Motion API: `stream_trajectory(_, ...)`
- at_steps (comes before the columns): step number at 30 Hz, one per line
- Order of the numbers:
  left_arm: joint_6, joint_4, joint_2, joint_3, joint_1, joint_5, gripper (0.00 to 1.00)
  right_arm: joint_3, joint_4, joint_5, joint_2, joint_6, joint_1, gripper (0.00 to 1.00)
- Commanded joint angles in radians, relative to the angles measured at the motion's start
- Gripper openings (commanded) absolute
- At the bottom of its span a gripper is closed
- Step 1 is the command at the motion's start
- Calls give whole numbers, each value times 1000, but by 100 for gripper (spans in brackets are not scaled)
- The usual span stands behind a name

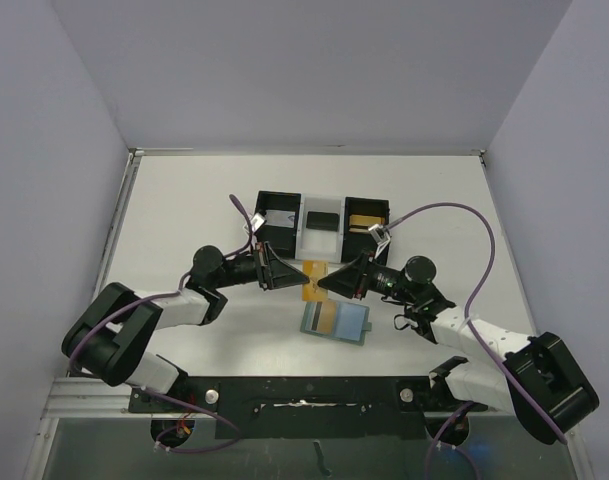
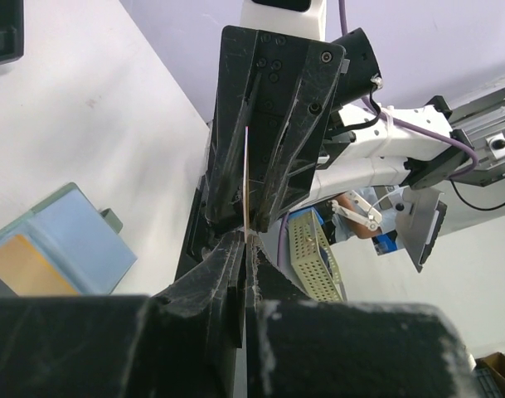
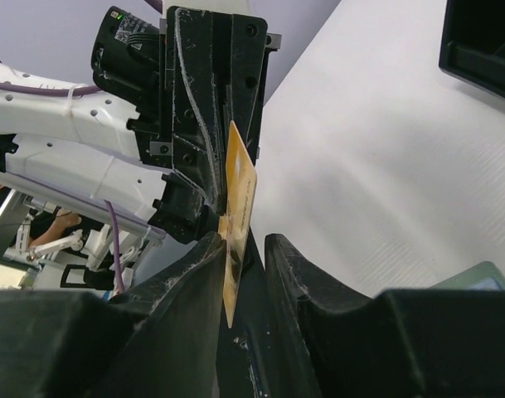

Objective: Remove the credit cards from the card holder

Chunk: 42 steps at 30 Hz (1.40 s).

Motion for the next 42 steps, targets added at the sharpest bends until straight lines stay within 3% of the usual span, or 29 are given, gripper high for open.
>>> stream_trajectory(1, -9, 99, 11, 17, -16, 12, 0, 60, 59, -19, 5, 9, 17, 24)
stream_trajectory(6, -20, 126, 18, 13, -27, 4, 0, 87, 35, -27, 18, -4, 33, 15)
stream_trajectory(10, -20, 127, 13, 8, -25, 0, 0, 89, -14, -18, -2, -26, 35, 0)
stream_trajectory(14, -1, 102, -3, 5, -24, -8, 0, 95, -116, 24, -53, -69, 34, 0)
stream_trajectory(18, 63, -5, -43, 7, -24, -22, 43, 109, -202, 54, -98, -114, 31, 0)
stream_trajectory(21, 185, -175, -110, 18, -22, -46, 64, 143, -341, 105, -137, -184, 31, 0)
stream_trajectory(25, 424, -571, -254, 59, -15, -153, 67, 217, -580, 277, -213, -300, 29, 0)
stream_trajectory(30, 693, -1026, -444, 146, -12, -477, 68, 271, -771, 578, -301, -480, 35, 0)
stream_trajectory(32, 726, -1127, -492, 169, -13, -599, 69, 292, -810, 697, -305, -571, 46, 0)
stream_trajectory(36, 771, -1273, -548, 258, -11, -707, 70, 360, -875, 933, -257, -765, 88, 0)
stream_trajectory(42, 918, -1369, -565, 299, -10, -893, 71, 475, -875, 1186, -69, -1163, 225, 0)
